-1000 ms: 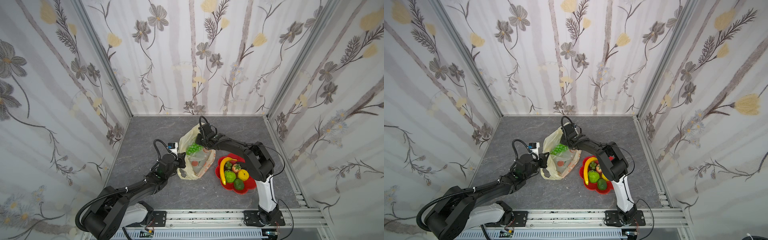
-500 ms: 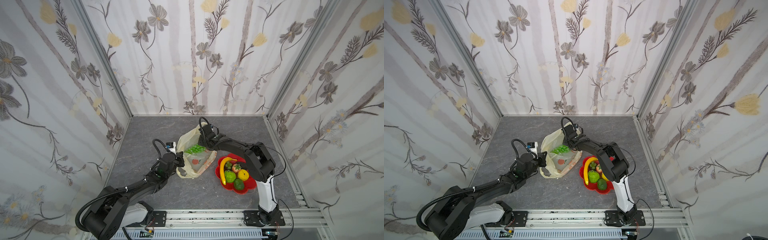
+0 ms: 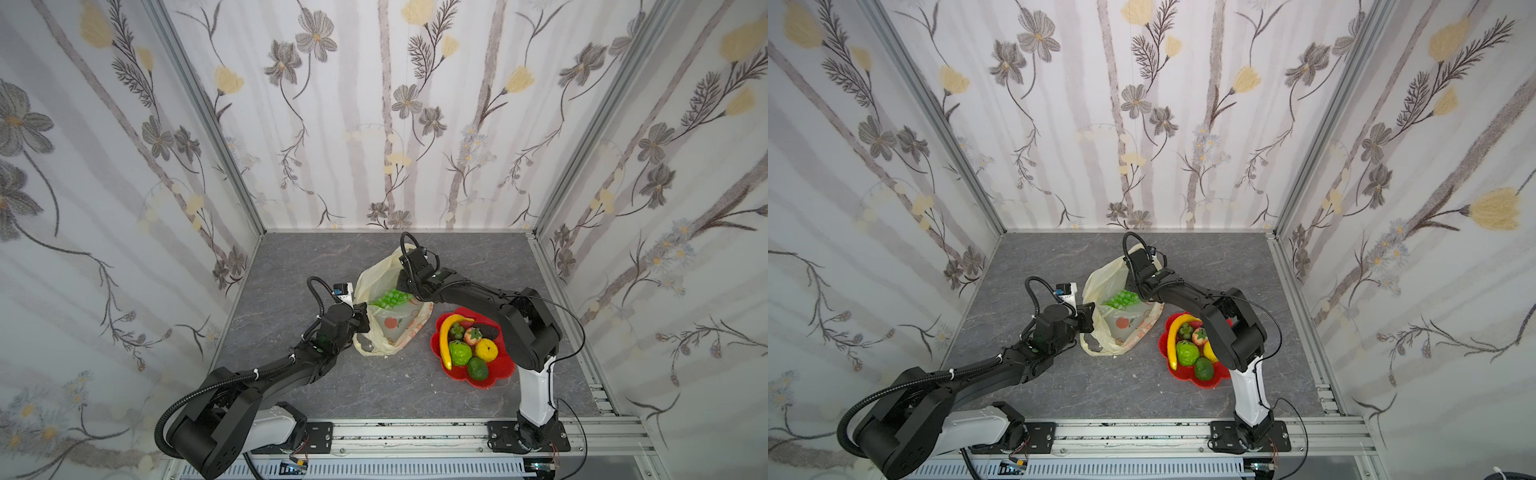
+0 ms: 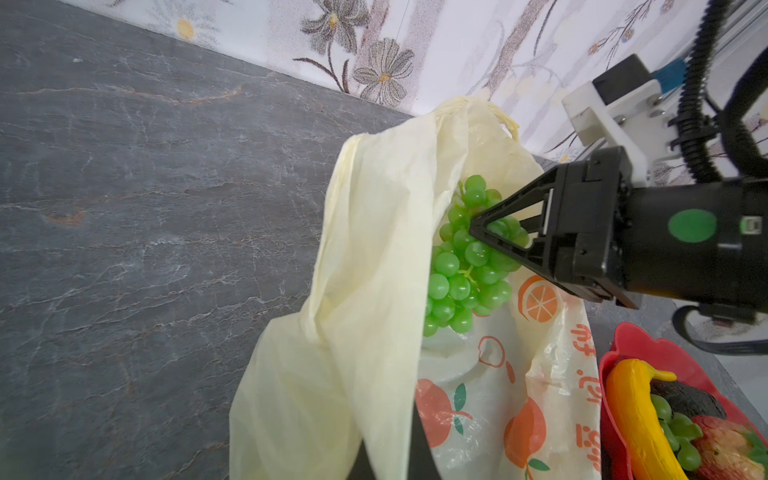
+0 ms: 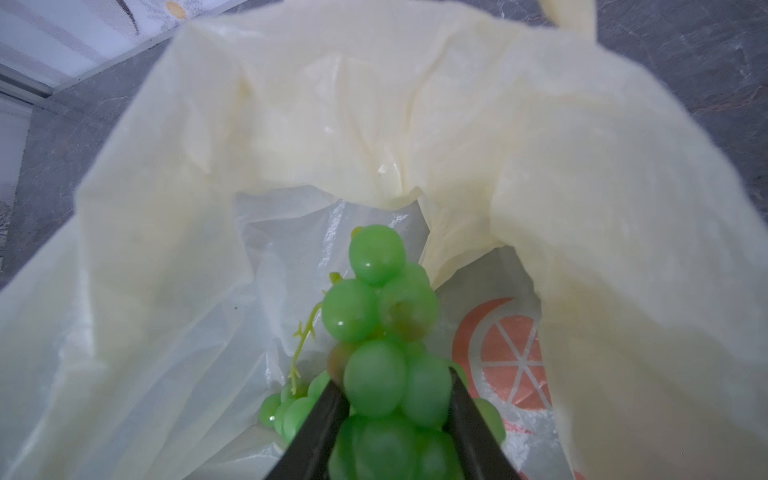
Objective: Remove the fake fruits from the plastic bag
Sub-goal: 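Lift the grapes out of the bag and carry them over the plate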
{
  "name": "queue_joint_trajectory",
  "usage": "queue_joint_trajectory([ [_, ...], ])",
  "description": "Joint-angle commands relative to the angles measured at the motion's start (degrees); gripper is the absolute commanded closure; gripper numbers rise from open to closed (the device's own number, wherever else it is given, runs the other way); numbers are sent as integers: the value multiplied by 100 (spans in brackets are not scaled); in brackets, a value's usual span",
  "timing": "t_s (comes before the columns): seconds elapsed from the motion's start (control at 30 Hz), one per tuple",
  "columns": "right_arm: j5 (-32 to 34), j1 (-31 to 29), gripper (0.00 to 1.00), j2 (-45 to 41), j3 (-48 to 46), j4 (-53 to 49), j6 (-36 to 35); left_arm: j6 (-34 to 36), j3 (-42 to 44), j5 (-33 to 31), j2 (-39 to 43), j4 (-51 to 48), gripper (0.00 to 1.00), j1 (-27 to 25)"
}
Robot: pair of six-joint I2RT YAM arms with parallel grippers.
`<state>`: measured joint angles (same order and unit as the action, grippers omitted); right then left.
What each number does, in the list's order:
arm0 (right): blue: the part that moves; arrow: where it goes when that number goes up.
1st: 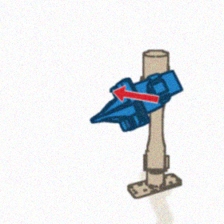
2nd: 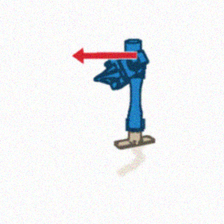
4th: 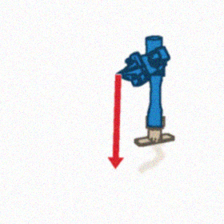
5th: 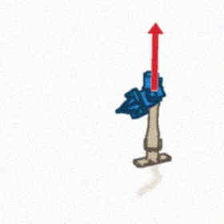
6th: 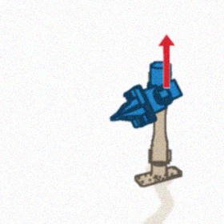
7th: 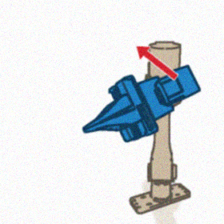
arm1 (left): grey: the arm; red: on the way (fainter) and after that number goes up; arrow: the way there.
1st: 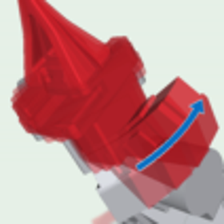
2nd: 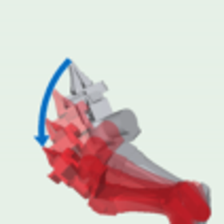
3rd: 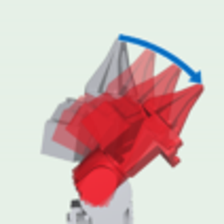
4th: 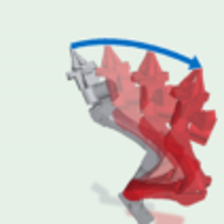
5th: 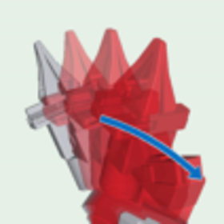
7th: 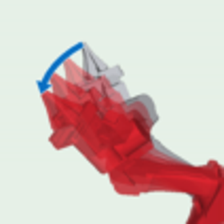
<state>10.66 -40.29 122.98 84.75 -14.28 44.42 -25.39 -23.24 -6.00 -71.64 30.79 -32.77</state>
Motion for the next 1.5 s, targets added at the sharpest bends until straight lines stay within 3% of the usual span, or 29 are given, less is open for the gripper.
queue_joint_trajectory([
  [0.0, -72, -73, 65, -306, -111, 337, -99, -54, -82, -97, -22, -76, 100, 32],
  [0.4, -43, -207, 67, -1495, -623, 90, -296, -76, -119, -90, -183, -125, 100, 63],
  [0.83, 221, -207, 67, -3664, -1588, -691, -386, -65, -122, -68, -176, -145, 100, 69],
  [1.2, 574, -199, 69, -5698, -2233, -2307, -248, -58, -121, -94, -162, -152, 100, 70],
  [1.47, 939, -150, 69, -6710, -2603, -3567, 91, -61, -122, -129, -194, -161, 100, 69],
])
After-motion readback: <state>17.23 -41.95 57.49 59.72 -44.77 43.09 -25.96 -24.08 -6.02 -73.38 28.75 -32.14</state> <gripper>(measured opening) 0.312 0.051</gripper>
